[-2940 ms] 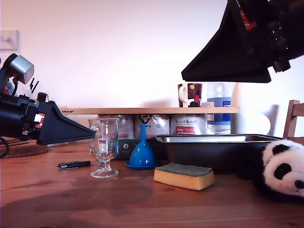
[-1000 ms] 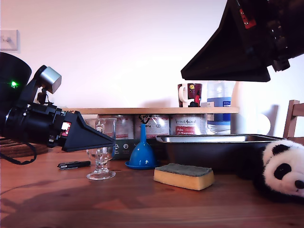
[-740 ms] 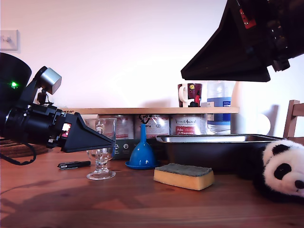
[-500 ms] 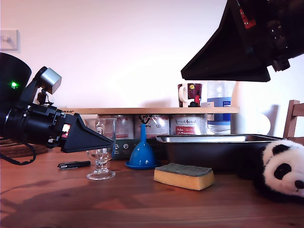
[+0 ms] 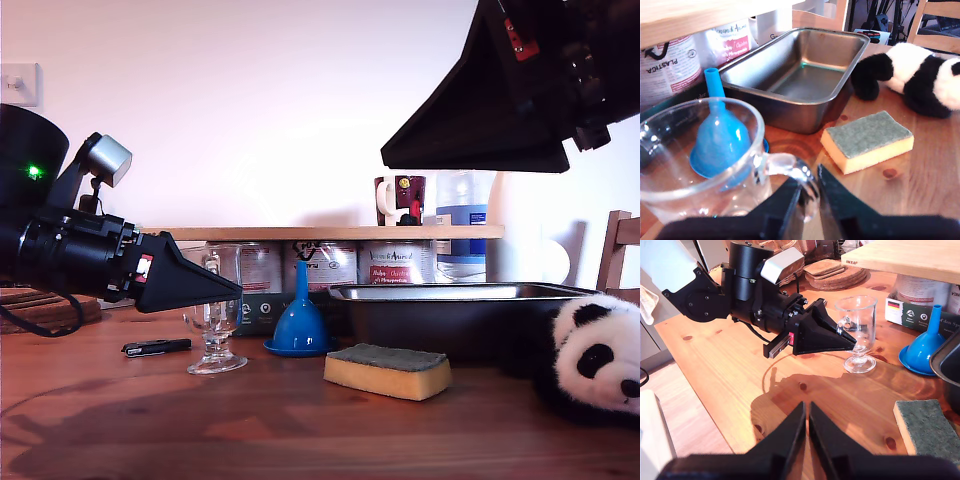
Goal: Pick up the glass cup and place it on the shelf at the back
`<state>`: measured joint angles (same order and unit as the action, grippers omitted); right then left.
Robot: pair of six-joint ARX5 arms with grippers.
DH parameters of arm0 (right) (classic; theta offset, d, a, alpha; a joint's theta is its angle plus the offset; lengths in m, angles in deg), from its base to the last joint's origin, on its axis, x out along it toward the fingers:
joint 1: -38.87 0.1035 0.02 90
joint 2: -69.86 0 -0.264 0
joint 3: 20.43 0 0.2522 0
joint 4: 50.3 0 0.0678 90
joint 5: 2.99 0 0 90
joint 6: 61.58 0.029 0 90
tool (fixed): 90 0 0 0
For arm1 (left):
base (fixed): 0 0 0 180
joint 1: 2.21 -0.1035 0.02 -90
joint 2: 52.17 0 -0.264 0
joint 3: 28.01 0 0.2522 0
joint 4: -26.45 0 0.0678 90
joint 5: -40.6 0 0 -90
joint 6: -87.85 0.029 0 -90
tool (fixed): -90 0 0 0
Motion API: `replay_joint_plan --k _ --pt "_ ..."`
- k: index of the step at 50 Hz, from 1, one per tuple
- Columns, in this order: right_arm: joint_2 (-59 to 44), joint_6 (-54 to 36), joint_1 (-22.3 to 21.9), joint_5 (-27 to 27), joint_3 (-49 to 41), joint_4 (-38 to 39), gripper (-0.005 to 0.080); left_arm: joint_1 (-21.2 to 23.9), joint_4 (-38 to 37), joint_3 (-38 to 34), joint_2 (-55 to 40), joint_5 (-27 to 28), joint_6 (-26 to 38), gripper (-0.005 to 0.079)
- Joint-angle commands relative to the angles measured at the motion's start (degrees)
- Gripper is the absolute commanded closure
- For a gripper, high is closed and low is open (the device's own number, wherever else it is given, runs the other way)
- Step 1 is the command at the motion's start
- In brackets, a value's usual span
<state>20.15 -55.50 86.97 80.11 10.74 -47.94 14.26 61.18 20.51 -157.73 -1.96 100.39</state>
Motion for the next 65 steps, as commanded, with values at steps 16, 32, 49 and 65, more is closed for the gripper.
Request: replay_joint_plan --k 16,32,49,65 --pt "-0.3 0.1 0.3 0.0 0.1 -1.0 0.0764 2.4 -0.5 -0.9 -0.8 -2.0 2.6 0.0766" --pt "-0.3 0.1 0.3 0.0 0.1 -1.0 0.0765 4.3 -3.5 -0.9 1.1 -5.4 6.1 0.0766" --pt "-0.3 0.1 0.3 0.0 0.1 -1.1 0.0765 6.3 -6.3 -1.0 3.3 -9.3 9.2 0.0766" --pt "-0.3 0.1 0.3 0.0 0.1 -1.2 0.0764 7.7 -7.1 -1.0 4.1 -10.7 10.4 0.0766"
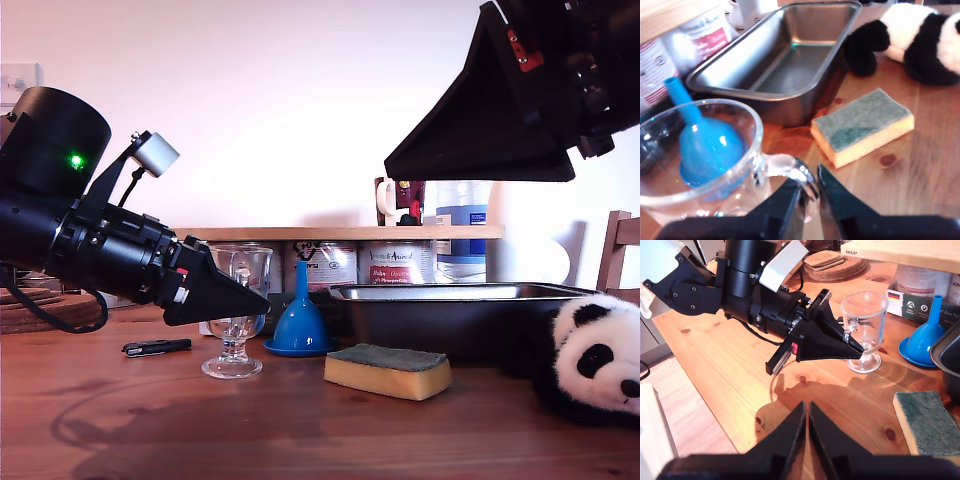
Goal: Pick up the glass cup and place it on the shelf at the back
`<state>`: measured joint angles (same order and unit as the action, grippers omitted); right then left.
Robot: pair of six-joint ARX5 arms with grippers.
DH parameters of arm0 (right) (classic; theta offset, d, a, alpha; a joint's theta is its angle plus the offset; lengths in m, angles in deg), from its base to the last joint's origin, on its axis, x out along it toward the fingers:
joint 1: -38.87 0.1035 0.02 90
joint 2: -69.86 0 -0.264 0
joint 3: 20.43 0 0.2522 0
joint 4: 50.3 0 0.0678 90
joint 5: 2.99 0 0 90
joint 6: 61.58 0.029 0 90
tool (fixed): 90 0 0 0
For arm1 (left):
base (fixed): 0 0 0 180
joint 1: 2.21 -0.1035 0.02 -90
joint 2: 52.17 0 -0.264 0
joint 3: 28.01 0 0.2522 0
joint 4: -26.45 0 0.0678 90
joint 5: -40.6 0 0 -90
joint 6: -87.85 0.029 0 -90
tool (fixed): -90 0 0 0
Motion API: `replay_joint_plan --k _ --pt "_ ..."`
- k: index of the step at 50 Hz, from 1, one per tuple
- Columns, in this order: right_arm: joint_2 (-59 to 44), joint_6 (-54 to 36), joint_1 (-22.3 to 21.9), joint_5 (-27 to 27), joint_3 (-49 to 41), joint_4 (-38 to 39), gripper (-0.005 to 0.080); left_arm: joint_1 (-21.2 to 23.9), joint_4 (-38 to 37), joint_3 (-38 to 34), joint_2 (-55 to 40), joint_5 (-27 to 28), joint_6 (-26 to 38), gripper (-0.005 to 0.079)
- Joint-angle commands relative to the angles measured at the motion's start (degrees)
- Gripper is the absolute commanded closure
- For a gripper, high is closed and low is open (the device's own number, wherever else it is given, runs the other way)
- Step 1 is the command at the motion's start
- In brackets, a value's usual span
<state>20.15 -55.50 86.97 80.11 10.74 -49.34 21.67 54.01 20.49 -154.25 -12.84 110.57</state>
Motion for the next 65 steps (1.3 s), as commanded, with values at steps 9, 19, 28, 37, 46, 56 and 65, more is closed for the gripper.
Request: replay_joint_plan --k 9,19,28,37,46,56,65 --pt "-0.3 0.1 0.3 1.9 0.1 0.3 0.0765 0.2 -0.2 -1.0 1.0 0.2 0.3 0.0766" --pt "-0.3 0.1 0.3 5.6 0.1 0.2 0.0765 0.2 -0.7 -1.0 1.6 0.3 0.3 0.0766" --pt "-0.3 0.1 0.3 5.6 0.1 -0.6 0.0764 0.2 -2.1 -1.0 2.8 0.5 0.3 0.0766" --pt "-0.3 0.1 0.3 5.6 0.1 -0.9 0.0765 0.2 -4.5 -1.0 5.6 0.7 1.4 0.0766" --pt "-0.3 0.1 0.3 5.6 0.1 -0.9 0.0764 0.2 -4.5 -1.0 7.6 0.7 1.4 0.0766" --pt "-0.3 0.1 0.3 5.6 0.1 -0.9 0.0764 0.1 -4.8 -1.0 9.7 0.7 1.3 0.0766" --pt "-0.3 0.1 0.3 5.6 0.1 -0.9 0.0765 0.1 -8.4 -1.0 14.3 0.4 1.4 0.0766"
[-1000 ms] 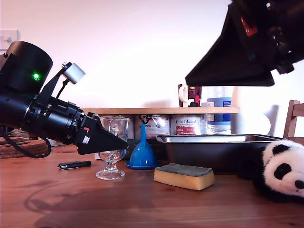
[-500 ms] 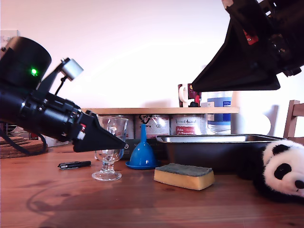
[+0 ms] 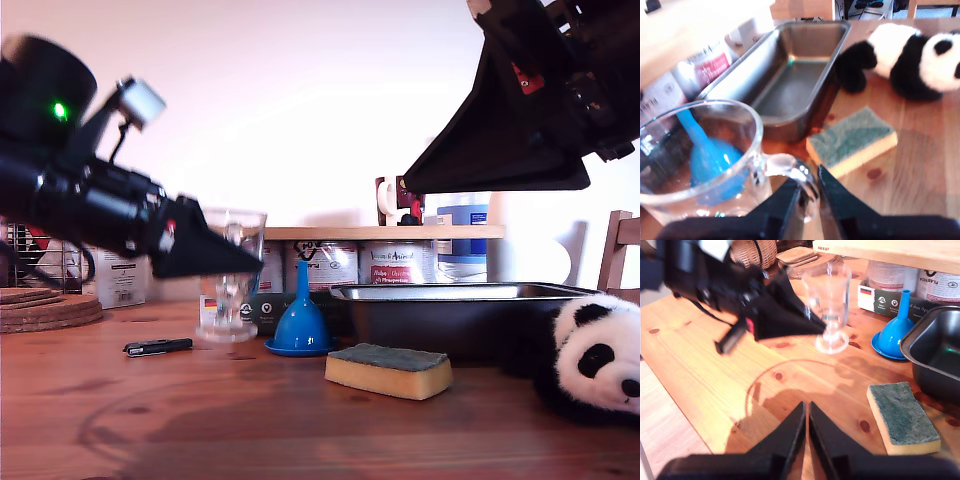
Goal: Pick up the glass cup and place it on the shelf at the back
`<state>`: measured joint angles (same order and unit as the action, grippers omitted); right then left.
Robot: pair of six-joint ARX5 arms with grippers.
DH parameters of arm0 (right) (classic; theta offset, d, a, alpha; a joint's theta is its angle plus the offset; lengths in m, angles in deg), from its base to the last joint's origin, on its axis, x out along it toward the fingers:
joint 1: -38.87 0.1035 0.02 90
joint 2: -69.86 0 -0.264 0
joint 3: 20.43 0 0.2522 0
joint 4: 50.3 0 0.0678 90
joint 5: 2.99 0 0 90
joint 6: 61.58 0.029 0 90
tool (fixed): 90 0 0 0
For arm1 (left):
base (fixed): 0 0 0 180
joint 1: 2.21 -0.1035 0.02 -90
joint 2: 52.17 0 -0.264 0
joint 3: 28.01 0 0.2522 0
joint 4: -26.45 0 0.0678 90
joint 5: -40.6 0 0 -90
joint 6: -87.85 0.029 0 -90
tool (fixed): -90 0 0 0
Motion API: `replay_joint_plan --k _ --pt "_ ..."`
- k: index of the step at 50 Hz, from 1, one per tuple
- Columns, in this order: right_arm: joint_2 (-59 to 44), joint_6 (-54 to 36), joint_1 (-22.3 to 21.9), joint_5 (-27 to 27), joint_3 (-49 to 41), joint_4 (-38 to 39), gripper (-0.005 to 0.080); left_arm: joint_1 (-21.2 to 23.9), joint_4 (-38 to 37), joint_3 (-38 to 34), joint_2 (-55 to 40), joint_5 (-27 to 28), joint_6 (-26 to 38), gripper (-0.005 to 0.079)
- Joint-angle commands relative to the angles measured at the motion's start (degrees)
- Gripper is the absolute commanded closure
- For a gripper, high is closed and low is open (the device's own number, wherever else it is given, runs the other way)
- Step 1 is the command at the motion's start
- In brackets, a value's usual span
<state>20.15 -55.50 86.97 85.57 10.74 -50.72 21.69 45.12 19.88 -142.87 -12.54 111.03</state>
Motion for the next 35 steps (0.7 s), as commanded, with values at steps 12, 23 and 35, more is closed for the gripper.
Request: replay_joint_plan --k 12,23,35 --pt "-0.3 0.1 0.3 0.2 0.1 0.5 0.0765 0.1 -4.4 -0.3 10.2 0.2 0.9 0.0767" --pt "-0.3 0.1 0.3 0.3 0.1 0.5 0.0764 -0.6 -10.5 3.0 13.2 1.8 0.6 0.0767" --pt "-0.3 0.1 0.3 0.3 0.1 0.5 0.0764 -1.4 -14.9 9.1 13.2 2.3 0.9 0.0767"
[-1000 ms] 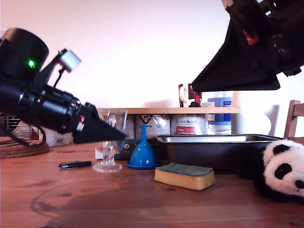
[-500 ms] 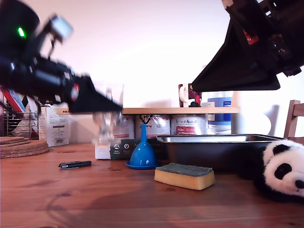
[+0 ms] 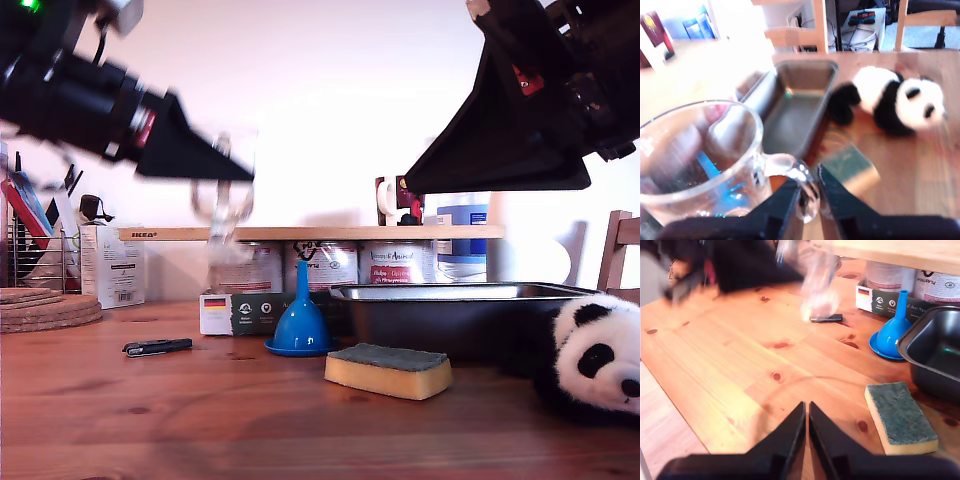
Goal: Pick up the glass cup and place it on the shelf at the back
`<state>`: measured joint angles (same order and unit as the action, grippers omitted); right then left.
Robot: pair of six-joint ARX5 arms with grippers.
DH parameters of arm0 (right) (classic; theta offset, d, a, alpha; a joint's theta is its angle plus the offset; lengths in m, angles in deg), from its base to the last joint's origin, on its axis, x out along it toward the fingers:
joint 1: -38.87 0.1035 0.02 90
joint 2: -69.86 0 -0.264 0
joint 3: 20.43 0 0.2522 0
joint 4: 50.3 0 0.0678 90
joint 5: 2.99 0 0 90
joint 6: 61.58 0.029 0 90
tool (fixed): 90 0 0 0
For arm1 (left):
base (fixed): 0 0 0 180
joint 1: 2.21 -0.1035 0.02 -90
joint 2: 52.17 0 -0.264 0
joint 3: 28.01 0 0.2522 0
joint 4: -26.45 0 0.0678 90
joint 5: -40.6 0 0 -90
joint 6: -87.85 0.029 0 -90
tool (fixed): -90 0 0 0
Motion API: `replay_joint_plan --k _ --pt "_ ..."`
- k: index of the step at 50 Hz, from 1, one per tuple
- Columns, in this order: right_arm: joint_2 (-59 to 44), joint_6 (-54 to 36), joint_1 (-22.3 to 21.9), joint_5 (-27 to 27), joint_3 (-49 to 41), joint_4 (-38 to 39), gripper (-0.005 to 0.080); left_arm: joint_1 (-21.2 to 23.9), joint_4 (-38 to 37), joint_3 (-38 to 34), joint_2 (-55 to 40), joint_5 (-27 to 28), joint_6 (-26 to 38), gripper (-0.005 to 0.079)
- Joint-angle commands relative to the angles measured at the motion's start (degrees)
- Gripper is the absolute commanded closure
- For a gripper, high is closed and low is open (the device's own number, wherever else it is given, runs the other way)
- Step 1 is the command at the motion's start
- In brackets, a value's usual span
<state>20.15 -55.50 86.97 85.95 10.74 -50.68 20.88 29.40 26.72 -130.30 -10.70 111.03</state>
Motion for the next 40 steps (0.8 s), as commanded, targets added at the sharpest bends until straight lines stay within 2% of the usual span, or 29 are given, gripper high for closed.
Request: replay_joint_plan --k 1,22,40 --pt "-0.3 0.1 0.3 0.0 0.1 0.5 0.0765 -0.8 0.5 2.8 0.6 0.7 0.9 0.0767" --pt "-0.3 0.1 0.3 0.0 0.1 0.6 0.0764 -5.7 -2.2 10.8 -1.5 2.9 0.9 0.0767" --pt "-0.3 -0.1 0.3 0.2 0.1 1.2 0.0764 -7.4 -2.5 19.9 -10.4 5.6 0.9 0.0767"
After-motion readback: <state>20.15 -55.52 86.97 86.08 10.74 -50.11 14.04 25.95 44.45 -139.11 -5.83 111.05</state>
